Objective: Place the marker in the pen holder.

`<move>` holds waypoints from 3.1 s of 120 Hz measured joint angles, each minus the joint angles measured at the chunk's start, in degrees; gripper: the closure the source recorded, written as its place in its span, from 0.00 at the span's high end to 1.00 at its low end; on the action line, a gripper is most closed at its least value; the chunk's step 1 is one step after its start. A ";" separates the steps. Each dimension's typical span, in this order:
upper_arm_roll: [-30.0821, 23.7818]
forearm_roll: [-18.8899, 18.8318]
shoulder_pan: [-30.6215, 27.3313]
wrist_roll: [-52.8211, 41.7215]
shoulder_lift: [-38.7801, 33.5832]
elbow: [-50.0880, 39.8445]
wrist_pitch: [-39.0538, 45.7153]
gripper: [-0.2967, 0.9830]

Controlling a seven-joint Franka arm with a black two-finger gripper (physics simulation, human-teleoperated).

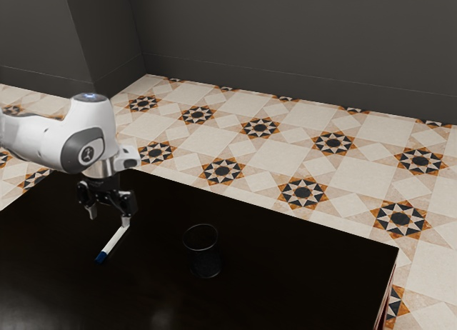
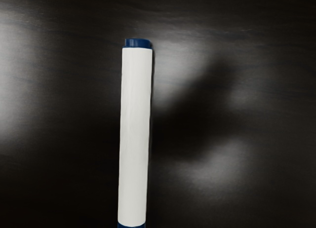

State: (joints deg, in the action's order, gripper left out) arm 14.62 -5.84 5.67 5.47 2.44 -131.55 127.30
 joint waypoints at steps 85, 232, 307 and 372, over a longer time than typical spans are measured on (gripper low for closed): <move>2.54 3.81 -0.38 -13.18 10.60 0.92 14.69 0.77; 2.24 5.24 -0.21 -17.70 11.22 -0.13 17.28 0.23; -14.74 5.54 -2.29 -17.08 -0.95 -0.94 53.01 0.21; -26.68 9.21 -0.06 -15.80 -9.70 -17.08 65.64 0.21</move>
State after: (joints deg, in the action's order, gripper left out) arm -12.07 3.37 5.61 -10.34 -7.26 -148.63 192.94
